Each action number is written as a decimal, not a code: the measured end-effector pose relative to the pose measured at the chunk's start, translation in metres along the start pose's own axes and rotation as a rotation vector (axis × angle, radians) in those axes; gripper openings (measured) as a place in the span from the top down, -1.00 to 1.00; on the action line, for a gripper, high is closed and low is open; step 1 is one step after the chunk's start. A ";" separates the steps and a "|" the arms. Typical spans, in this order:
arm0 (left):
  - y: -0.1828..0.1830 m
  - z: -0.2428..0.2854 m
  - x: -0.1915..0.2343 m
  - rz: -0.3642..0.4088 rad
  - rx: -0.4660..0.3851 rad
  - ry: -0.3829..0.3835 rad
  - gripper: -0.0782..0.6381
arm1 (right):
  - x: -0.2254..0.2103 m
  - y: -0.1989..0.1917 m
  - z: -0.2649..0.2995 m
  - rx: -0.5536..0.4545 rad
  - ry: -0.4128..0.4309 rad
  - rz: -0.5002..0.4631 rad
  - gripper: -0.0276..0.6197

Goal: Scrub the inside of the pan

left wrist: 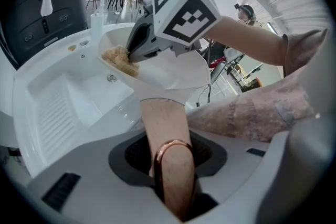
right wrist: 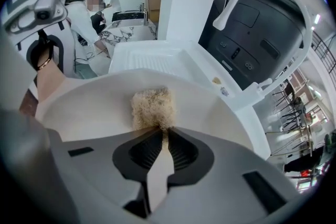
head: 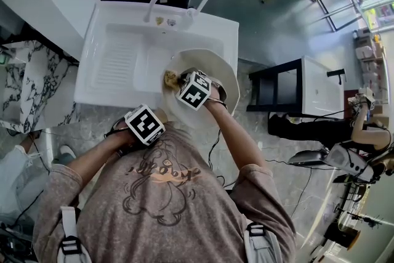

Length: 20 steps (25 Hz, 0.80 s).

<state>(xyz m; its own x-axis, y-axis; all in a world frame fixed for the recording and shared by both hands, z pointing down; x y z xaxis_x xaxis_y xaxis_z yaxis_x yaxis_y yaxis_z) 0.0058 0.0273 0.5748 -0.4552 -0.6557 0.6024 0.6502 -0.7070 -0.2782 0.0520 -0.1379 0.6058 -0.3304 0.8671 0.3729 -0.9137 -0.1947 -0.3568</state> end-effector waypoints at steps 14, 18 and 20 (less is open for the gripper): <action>-0.001 -0.002 0.003 0.000 -0.006 -0.013 0.34 | -0.078 -0.007 0.010 -0.014 -0.228 0.158 0.77; 0.000 -0.003 0.004 -0.008 -0.011 -0.018 0.34 | -0.090 -0.014 0.013 0.012 -0.262 0.126 0.77; 0.000 -0.003 0.004 -0.012 -0.016 -0.020 0.34 | -0.096 -0.021 0.014 0.026 -0.277 0.125 0.77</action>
<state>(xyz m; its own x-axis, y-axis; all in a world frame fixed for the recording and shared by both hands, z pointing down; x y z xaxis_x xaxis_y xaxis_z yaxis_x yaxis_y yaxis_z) 0.0017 0.0239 0.5748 -0.4504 -0.6419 0.6206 0.6352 -0.7188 -0.2825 0.0996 -0.2234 0.5891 -0.4895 0.6782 0.5481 -0.8664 -0.3071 -0.3938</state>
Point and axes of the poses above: the fingertips, and each gripper's own axes: z forward along the fingers, x to its left, y out of its top, the point moved 1 cm from there along -z, backward along the fingers, and after that the axes turned 14 degrees about -y, right-handed, at the moved point
